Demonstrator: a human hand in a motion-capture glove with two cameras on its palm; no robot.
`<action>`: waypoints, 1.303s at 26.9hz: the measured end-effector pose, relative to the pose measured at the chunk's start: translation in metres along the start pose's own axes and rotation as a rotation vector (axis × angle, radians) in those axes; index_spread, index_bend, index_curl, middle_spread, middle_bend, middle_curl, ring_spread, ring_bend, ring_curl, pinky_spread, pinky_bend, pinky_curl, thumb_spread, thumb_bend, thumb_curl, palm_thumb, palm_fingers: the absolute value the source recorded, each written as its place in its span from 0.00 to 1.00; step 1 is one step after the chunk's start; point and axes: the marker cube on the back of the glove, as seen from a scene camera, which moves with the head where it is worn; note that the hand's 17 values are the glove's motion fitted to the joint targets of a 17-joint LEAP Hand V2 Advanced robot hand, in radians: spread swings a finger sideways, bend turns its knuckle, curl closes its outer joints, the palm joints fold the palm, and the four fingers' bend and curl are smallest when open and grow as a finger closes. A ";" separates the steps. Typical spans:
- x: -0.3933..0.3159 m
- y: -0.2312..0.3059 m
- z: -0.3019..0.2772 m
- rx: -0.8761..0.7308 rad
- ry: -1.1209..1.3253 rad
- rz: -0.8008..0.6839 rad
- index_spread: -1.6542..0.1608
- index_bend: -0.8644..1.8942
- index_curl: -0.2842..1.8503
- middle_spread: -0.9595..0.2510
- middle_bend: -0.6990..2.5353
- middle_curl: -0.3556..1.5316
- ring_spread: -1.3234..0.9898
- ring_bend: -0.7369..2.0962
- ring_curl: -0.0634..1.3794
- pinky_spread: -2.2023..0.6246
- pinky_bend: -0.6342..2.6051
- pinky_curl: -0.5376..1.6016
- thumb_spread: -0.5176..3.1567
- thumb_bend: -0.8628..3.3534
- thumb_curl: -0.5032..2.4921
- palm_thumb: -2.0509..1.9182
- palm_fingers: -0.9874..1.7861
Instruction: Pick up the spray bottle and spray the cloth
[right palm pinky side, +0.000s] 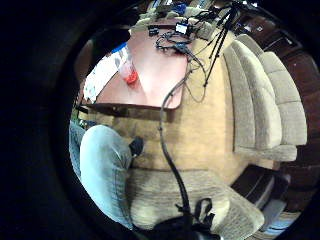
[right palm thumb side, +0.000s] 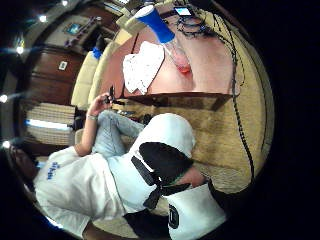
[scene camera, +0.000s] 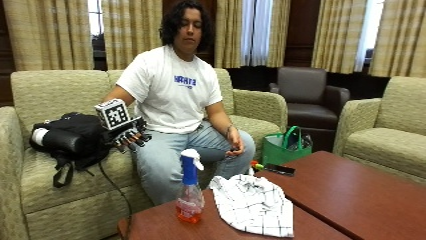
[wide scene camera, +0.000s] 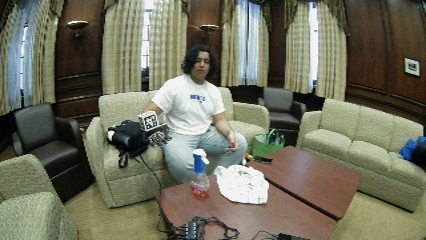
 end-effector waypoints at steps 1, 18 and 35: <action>0.000 -0.004 0.003 -0.008 -0.026 0.017 0.68 0.36 0.23 0.63 0.27 0.30 0.50 0.40 0.20 0.84 0.31 0.37 0.38 0.20 0.24 0.60 0.49; -0.014 -0.110 0.063 0.323 -0.563 0.198 0.67 0.35 0.23 0.65 0.27 0.33 0.50 0.42 0.23 0.84 0.32 0.39 0.40 0.20 0.26 0.64 0.46; -0.041 -0.154 0.105 0.078 -0.804 0.317 0.69 0.35 0.23 0.68 0.28 0.35 0.51 0.44 0.25 0.83 0.31 0.40 0.40 0.20 0.28 0.67 0.46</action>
